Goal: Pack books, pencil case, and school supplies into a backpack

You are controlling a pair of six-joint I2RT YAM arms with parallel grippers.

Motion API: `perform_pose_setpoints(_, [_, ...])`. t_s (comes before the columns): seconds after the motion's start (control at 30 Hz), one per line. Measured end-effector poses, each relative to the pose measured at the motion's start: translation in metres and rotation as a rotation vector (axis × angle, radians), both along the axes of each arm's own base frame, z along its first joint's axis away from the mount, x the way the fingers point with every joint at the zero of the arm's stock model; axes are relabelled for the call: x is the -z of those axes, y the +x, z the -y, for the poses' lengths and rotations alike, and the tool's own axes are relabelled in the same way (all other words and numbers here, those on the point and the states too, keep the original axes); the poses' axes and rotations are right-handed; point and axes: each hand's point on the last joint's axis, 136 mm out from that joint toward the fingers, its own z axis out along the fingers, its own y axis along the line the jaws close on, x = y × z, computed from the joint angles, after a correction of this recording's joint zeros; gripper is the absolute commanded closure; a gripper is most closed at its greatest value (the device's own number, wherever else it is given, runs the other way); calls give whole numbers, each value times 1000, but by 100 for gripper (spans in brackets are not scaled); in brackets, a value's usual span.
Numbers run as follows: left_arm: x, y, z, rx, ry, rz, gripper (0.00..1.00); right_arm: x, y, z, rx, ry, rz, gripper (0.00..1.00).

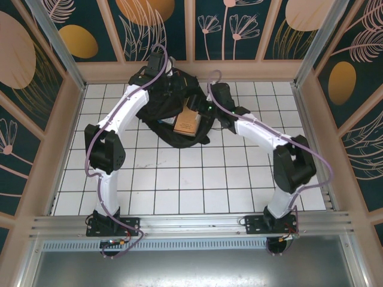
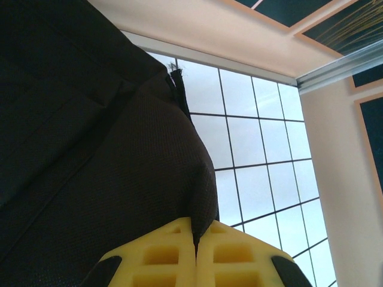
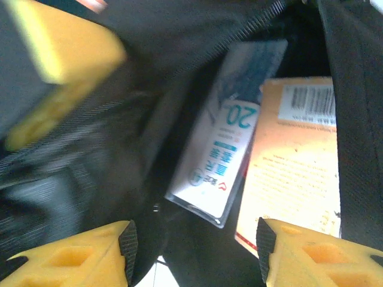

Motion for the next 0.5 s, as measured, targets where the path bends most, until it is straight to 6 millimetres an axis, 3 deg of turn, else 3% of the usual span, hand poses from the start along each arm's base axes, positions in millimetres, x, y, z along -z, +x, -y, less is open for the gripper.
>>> perform_pose_setpoints(0.13, [9,-4,0,22,12,-8,100,-52,-12,28,62,35,122,36])
perform_pose_setpoints(0.27, [30,-20,4,65,-2,-47,100,-78,-4,81,186,52,182,34])
perform_pose_setpoints(0.4, [55,-39,19,115,0,-93,99,-51,11,135,308,19,135,34])
perform_pose_setpoints(0.5, [75,-57,37,164,21,-120,95,-21,9,151,338,-18,70,32])
